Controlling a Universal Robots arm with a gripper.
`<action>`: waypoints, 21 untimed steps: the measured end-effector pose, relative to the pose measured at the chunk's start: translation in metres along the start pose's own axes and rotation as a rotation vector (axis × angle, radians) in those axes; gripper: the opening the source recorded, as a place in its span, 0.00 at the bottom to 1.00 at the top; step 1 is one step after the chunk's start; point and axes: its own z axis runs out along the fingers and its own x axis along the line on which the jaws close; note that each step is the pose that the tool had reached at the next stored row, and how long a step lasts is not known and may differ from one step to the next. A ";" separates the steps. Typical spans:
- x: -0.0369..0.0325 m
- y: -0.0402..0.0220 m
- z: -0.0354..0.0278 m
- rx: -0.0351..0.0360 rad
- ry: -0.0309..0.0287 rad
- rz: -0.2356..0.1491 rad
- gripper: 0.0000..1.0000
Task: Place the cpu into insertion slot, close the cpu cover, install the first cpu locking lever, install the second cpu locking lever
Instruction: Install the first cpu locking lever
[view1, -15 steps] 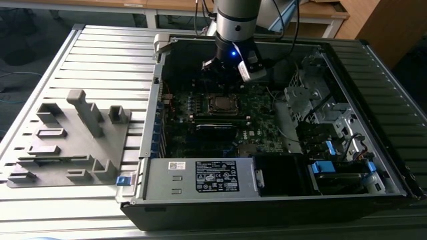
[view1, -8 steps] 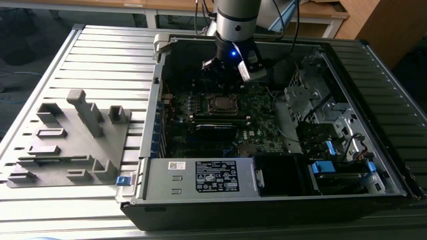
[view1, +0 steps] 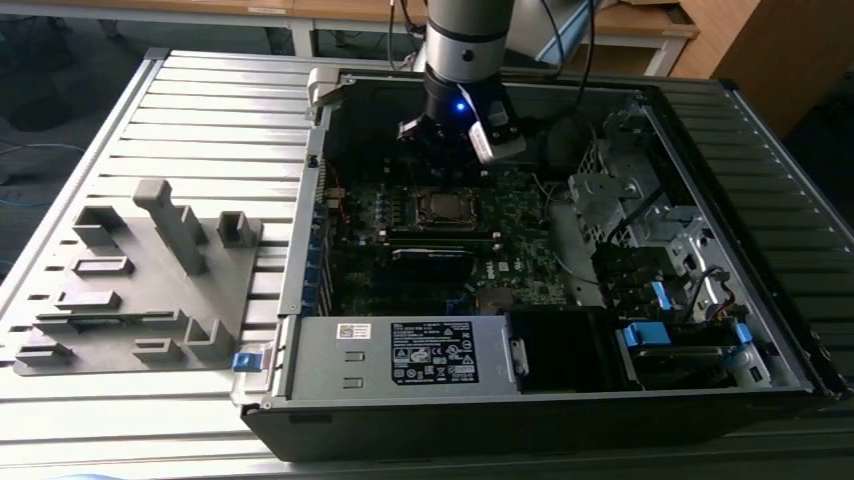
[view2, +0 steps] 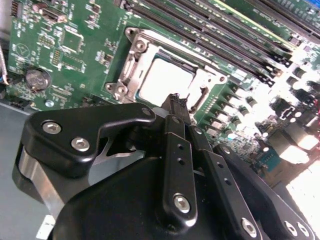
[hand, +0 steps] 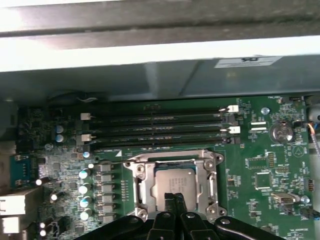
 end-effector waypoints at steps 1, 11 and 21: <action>0.0021 -0.0002 -0.0001 0.0001 0.0000 0.000 0.11; 0.0167 -0.0016 -0.0004 0.0000 0.0000 0.000 0.11; 0.0171 -0.0015 -0.0041 0.0000 0.0000 0.000 0.11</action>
